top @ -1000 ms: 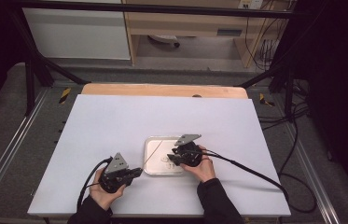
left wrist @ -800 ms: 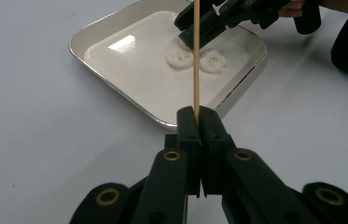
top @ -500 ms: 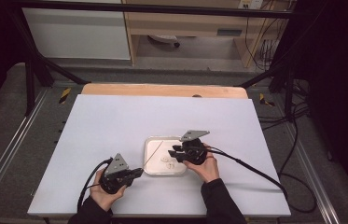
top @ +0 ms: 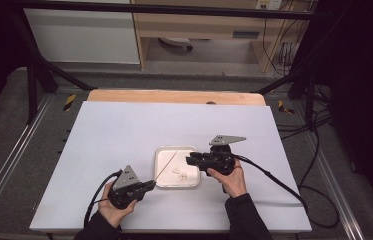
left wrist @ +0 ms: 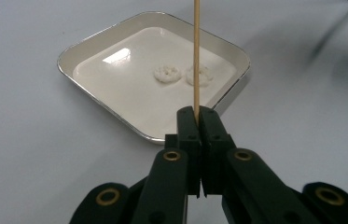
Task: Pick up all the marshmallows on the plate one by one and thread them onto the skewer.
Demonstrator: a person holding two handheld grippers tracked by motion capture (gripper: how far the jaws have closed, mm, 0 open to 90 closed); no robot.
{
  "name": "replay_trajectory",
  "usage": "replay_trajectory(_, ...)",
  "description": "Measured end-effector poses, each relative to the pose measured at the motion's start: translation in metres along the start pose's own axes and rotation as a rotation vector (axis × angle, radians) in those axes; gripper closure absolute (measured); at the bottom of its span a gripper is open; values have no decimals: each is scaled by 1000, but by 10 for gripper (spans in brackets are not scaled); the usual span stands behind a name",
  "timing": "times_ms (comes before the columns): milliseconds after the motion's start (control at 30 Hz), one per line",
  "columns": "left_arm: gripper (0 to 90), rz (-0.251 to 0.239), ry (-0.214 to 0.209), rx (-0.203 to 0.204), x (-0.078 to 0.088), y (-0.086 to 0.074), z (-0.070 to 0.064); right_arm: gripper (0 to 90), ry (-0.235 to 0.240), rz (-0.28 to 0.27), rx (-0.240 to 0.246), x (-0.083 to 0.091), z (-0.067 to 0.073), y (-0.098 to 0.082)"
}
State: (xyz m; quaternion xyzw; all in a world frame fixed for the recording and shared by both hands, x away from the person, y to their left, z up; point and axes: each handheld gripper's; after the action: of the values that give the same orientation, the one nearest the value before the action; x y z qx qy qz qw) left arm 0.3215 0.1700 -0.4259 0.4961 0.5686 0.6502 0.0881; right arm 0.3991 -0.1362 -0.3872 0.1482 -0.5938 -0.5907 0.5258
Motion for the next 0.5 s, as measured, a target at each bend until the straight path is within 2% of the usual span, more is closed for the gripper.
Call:
replay_trajectory(200,885,2,-2,-5,-2,0,-2,698,16,-52,-15,14,1,7)
replay_trajectory(367,885,3,-6,-12,-3,1,-4,699,20,-75,-31,20,1,9)
replay_trajectory(500,885,0,-11,-18,-4,1,-6,700,47,-112,-54,22,1,12)
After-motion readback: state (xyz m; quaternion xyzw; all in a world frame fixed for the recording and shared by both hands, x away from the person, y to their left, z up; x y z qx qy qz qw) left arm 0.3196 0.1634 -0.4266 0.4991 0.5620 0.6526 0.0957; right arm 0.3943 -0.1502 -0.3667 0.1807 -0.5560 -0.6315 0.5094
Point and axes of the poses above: each handheld gripper's, and its own axes: x roughly backward along the jaws, y roughly out of its top, z roughly to its left, and after that the axes turned 5 degrees about x, right-handed
